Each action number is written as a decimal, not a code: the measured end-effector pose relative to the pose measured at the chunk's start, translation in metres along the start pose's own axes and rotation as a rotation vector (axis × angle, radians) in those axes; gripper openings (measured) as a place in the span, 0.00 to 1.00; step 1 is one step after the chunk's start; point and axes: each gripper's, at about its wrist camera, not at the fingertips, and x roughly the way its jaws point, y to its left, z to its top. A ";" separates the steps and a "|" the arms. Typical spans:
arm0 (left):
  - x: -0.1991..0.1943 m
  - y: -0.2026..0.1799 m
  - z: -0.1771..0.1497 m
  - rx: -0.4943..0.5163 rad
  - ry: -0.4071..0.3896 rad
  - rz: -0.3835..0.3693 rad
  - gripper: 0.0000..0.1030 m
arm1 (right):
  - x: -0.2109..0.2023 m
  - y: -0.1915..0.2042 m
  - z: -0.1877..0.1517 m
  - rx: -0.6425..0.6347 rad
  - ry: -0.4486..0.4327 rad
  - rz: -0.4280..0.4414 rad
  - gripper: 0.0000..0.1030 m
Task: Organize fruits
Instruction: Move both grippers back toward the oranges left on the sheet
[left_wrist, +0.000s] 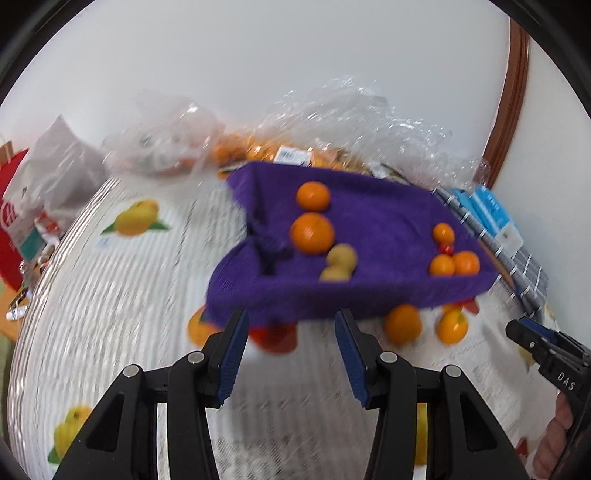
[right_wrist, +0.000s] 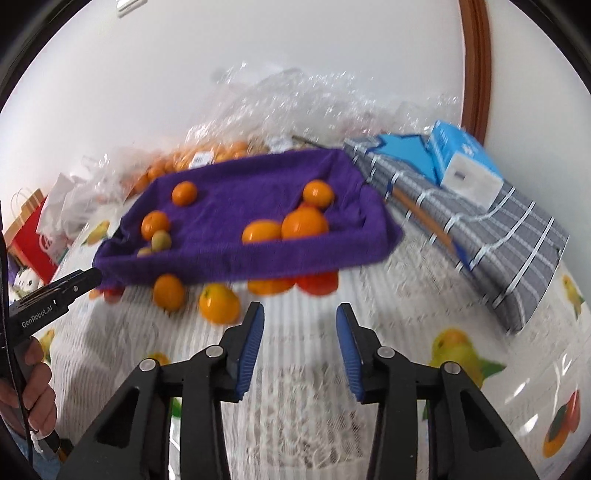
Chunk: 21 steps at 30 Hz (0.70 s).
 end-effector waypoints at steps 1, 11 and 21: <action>-0.001 0.004 -0.004 -0.010 0.000 -0.007 0.45 | 0.001 0.001 -0.003 -0.004 0.005 0.004 0.37; 0.002 0.010 -0.016 -0.066 -0.010 -0.077 0.45 | 0.012 0.029 -0.009 -0.047 0.015 0.101 0.37; 0.006 0.012 -0.018 -0.075 0.006 -0.096 0.45 | 0.048 0.054 0.004 -0.085 0.040 0.110 0.37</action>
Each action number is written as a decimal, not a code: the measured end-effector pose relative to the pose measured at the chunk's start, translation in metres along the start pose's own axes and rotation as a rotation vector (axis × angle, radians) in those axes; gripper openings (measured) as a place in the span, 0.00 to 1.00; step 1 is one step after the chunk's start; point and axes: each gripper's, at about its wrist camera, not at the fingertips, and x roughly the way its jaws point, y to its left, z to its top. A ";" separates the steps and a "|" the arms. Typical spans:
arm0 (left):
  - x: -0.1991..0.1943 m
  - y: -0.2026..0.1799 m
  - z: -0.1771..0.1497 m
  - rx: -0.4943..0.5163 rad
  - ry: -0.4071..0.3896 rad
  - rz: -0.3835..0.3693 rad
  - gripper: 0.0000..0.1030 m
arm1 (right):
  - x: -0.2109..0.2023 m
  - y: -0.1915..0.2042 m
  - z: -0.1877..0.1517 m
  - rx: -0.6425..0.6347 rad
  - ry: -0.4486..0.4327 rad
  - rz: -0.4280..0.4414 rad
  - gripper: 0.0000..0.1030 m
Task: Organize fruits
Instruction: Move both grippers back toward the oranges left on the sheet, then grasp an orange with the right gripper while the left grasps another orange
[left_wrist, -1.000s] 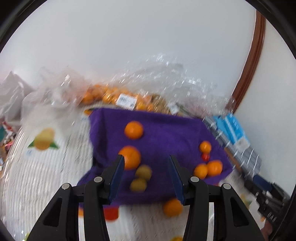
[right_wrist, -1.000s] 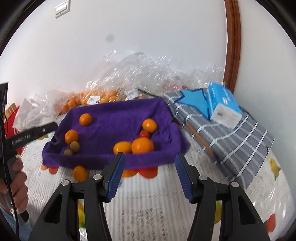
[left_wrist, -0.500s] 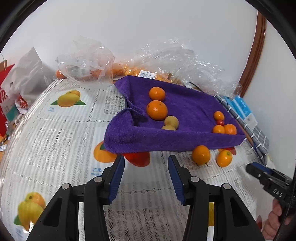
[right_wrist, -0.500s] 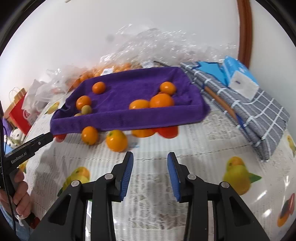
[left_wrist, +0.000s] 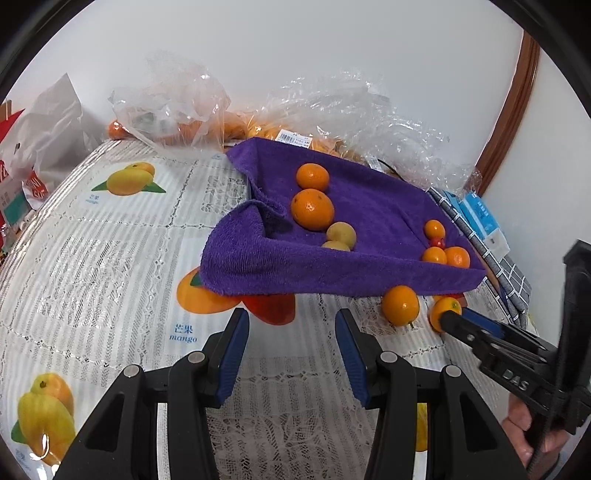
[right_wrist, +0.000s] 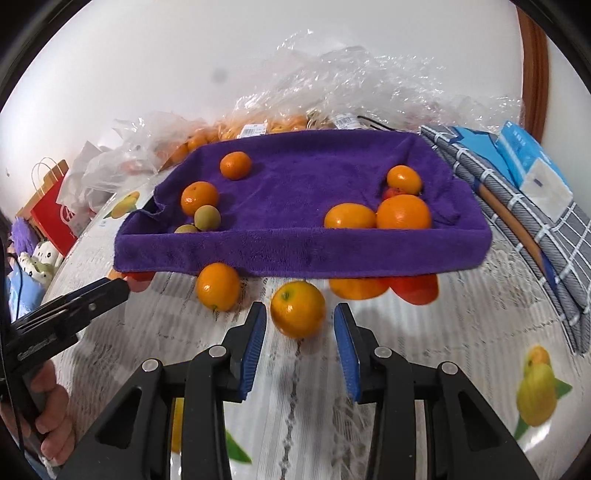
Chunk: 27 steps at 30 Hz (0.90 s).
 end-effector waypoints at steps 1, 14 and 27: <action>0.000 -0.001 0.000 0.006 -0.003 -0.002 0.45 | 0.004 0.000 0.001 0.002 0.002 0.003 0.37; 0.002 -0.016 -0.002 0.062 0.018 -0.060 0.38 | -0.022 -0.026 -0.019 0.036 -0.051 0.005 0.32; 0.030 -0.068 0.004 0.112 0.091 -0.056 0.42 | -0.053 -0.066 -0.043 0.131 -0.087 -0.030 0.32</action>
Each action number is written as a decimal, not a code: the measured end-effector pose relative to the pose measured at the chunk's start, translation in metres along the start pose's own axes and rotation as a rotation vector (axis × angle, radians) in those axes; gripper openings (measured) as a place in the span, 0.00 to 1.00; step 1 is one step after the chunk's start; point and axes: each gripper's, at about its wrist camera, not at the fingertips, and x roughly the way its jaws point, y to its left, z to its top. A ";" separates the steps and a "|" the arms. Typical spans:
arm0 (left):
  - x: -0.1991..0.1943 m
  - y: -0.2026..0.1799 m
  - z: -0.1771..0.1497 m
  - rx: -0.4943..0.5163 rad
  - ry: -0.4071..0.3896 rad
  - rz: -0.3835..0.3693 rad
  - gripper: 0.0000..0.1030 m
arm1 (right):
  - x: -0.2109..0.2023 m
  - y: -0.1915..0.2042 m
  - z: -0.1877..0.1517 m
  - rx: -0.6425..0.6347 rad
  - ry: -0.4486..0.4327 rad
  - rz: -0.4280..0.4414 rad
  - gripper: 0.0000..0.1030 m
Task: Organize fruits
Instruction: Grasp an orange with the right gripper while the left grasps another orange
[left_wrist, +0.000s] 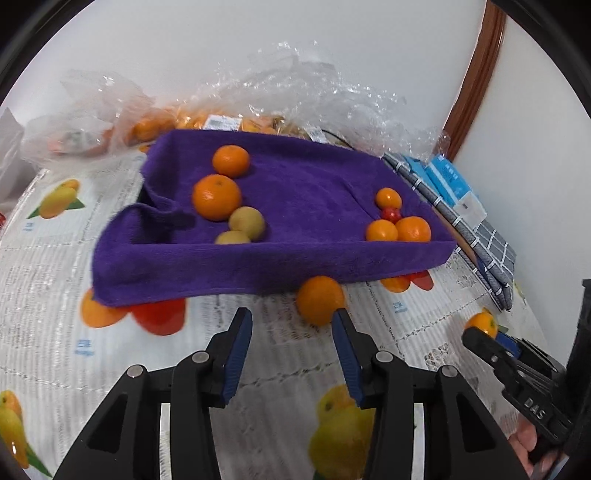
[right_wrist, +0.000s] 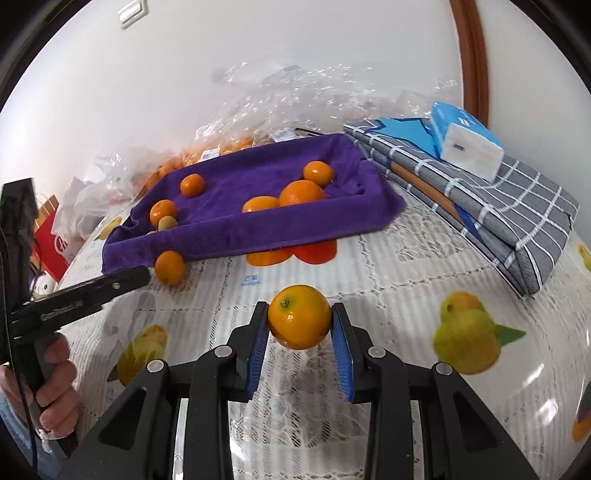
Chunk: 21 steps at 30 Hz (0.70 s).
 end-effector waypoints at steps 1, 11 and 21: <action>0.003 -0.001 0.000 -0.006 0.005 0.008 0.42 | 0.000 -0.002 0.000 0.007 0.002 0.003 0.32; 0.023 -0.018 0.010 -0.014 0.042 -0.081 0.43 | 0.006 -0.004 0.001 0.002 0.020 -0.001 0.32; 0.033 -0.036 0.012 0.025 0.045 -0.116 0.29 | 0.010 0.000 0.001 -0.007 0.037 -0.014 0.32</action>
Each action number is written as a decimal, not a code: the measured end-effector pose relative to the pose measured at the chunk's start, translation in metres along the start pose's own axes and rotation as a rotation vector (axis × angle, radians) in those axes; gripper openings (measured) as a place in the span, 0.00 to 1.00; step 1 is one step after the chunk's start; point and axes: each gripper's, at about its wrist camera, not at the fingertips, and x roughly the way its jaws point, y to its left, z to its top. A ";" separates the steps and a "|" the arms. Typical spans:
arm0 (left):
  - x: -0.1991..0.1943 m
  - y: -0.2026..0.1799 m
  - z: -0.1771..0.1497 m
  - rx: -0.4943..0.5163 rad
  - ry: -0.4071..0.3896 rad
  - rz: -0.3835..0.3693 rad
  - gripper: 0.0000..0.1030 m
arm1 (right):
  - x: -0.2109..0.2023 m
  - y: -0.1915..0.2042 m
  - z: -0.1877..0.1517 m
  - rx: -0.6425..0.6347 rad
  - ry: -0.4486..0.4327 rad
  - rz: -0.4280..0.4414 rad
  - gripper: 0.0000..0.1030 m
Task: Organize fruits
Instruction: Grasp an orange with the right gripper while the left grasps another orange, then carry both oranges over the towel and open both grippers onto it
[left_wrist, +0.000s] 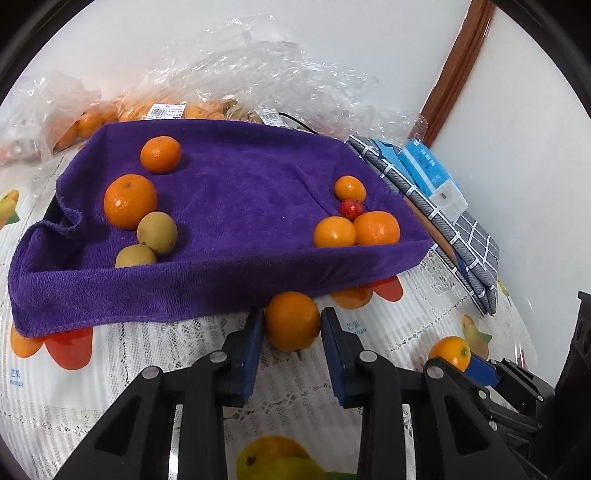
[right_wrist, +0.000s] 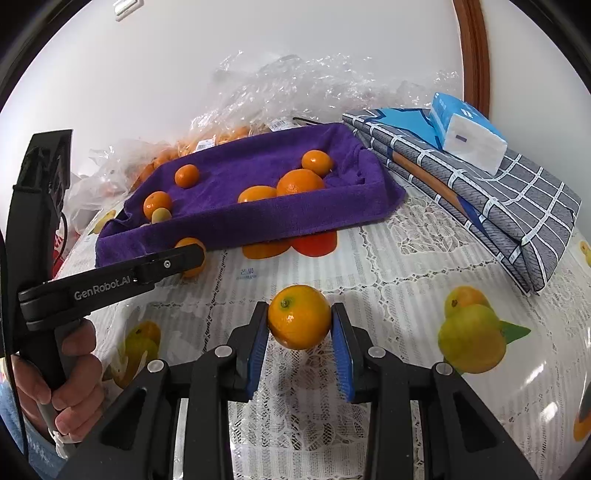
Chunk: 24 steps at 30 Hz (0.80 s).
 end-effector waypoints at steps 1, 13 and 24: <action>-0.001 0.001 0.000 -0.001 0.001 -0.007 0.29 | -0.001 -0.001 0.000 0.005 -0.003 0.001 0.32; -0.018 0.006 -0.008 -0.015 -0.027 -0.082 0.29 | -0.009 -0.014 0.000 0.080 -0.042 0.013 0.32; -0.084 0.038 0.015 -0.106 -0.153 -0.056 0.29 | -0.037 0.000 0.053 -0.011 -0.141 -0.004 0.32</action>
